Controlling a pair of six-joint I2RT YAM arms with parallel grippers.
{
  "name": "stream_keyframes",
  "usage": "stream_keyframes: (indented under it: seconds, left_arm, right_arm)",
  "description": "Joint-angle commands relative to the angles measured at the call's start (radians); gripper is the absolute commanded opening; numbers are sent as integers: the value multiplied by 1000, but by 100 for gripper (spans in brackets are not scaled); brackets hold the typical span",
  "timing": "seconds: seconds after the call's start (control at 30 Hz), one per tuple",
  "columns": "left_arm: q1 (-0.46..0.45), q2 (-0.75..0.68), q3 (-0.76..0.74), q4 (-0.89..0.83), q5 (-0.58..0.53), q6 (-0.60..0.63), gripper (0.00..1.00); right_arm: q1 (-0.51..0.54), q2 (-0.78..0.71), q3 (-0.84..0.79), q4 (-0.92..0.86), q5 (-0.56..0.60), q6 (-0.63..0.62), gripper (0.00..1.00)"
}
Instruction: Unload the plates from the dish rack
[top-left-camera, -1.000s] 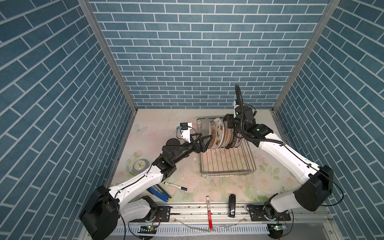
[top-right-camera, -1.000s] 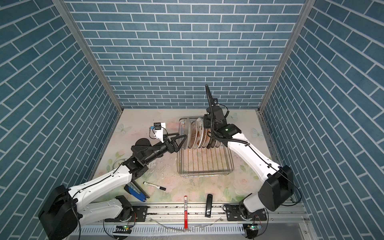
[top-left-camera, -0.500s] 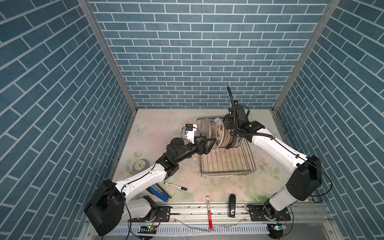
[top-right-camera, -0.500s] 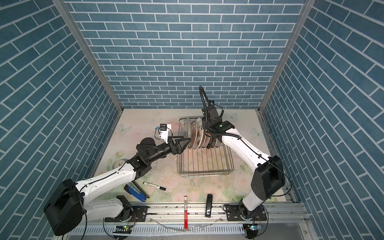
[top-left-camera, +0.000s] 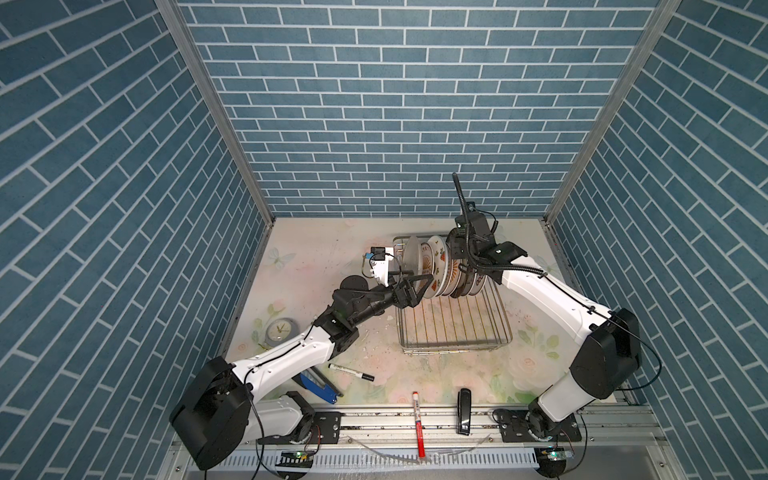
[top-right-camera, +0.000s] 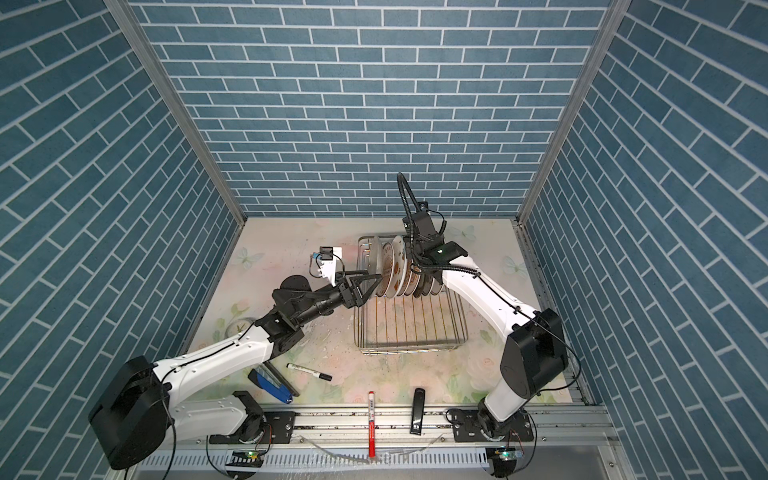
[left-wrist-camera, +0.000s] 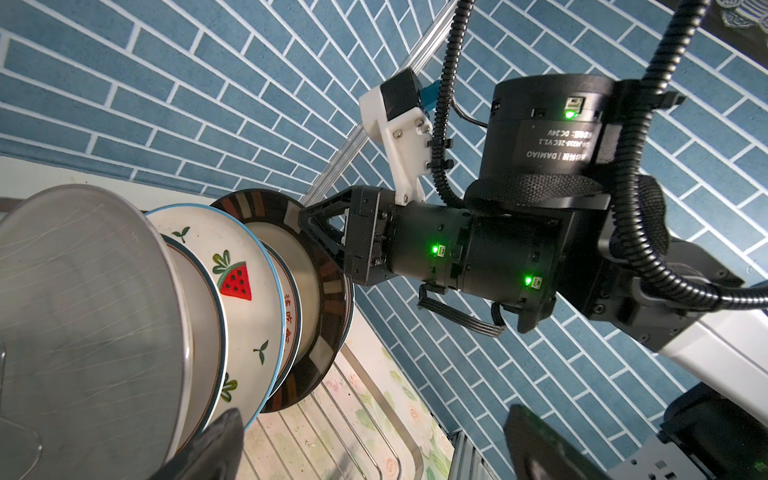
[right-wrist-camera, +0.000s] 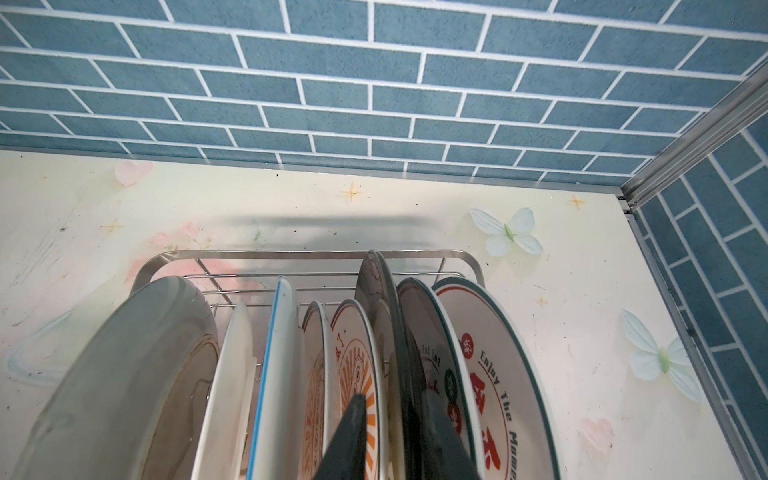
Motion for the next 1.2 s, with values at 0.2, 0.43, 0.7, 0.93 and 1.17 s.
stream_keyframes:
  seconds: [0.2, 0.43, 0.7, 0.93, 1.17]
  left_arm:
    - [-5, 39, 9, 44, 13, -13, 100]
    - [-7, 53, 3, 95, 58, -35, 100]
    - [-5, 59, -11, 110, 56, -46, 100]
    - [-6, 71, -30, 171, 75, -67, 100]
    - [-6, 105, -24, 181, 84, -70, 100]
  right_arm:
    - [0, 40, -1, -14, 24, 27, 30]
    - [2, 76, 8, -37, 31, 64, 29]
    - [3, 53, 3, -64, 37, 91, 24]
    - [2, 60, 25, -98, 95, 112, 14]
    - [8, 123, 86, -136, 164, 115, 2]
